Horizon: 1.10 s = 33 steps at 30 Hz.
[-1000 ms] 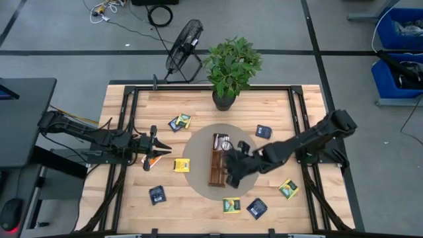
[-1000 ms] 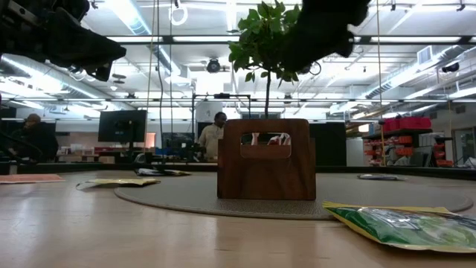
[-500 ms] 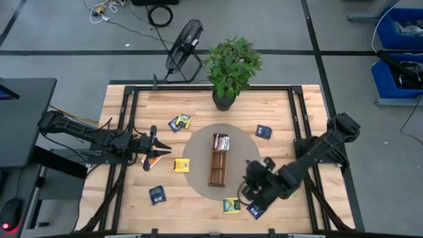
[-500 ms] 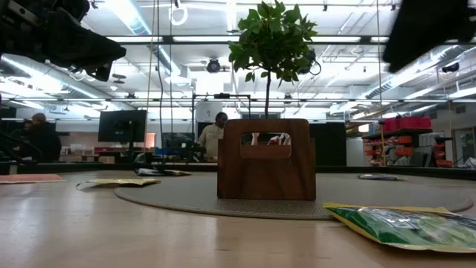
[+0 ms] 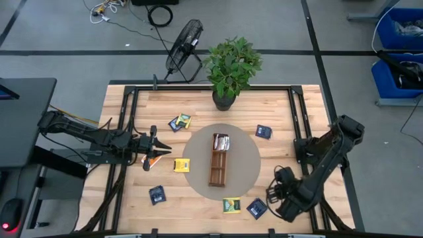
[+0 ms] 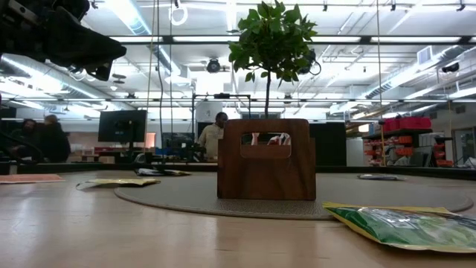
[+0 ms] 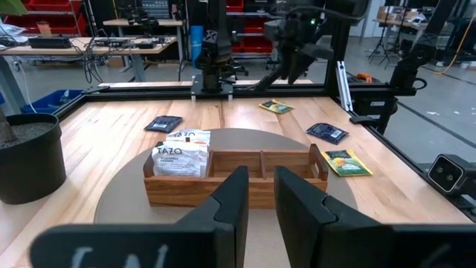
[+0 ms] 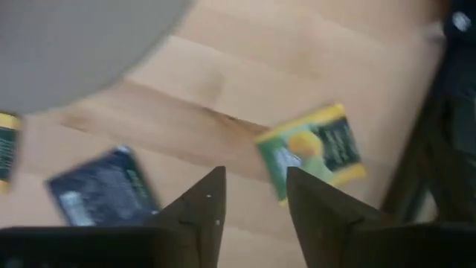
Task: Pick & Place Tea
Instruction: Put the yellow tea bag into the middle compartment of the middle section wooden organizer
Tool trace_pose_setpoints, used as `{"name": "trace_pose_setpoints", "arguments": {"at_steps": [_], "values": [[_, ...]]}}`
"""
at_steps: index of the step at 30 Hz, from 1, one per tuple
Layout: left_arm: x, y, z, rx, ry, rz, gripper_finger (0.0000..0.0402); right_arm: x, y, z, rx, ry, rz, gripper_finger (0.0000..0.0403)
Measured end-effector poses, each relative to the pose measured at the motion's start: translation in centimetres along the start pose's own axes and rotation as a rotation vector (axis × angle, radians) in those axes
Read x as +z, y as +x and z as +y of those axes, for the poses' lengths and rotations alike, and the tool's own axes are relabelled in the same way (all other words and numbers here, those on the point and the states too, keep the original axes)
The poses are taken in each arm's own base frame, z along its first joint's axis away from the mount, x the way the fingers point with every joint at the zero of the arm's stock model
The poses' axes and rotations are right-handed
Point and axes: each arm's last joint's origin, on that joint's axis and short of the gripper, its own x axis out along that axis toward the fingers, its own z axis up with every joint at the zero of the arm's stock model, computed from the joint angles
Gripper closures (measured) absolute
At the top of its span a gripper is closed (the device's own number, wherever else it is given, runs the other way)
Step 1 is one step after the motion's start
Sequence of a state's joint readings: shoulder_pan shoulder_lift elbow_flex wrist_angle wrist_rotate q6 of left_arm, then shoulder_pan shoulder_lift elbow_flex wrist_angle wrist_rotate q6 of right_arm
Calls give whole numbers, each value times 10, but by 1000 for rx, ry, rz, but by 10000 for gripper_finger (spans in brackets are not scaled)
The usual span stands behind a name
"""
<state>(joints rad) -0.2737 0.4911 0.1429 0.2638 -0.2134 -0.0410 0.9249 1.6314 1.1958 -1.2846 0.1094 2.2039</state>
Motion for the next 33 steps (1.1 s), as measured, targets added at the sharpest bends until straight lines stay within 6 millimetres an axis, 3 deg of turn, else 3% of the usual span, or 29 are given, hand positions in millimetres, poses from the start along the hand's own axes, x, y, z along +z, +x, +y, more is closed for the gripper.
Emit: {"name": "trace_pose_setpoints", "arguments": {"at_steps": [10, 16, 27, 33], "values": [[0, 0, 0, 0, -20, -1, 333, -5, 48, -18, -111, 63, 64, 152], [0, 0, 0, 0, -21, 0, 333, -4, 71, -26, -117, 81, 87, 153], [0, 0, 0, 0, -19, 1, 333, -4, 68, -37, -124, 59, 70, 173], [-1, 1, 0, 0, -21, 9, 333, -2, 81, -40, -43, 55, 83, 174]]}}
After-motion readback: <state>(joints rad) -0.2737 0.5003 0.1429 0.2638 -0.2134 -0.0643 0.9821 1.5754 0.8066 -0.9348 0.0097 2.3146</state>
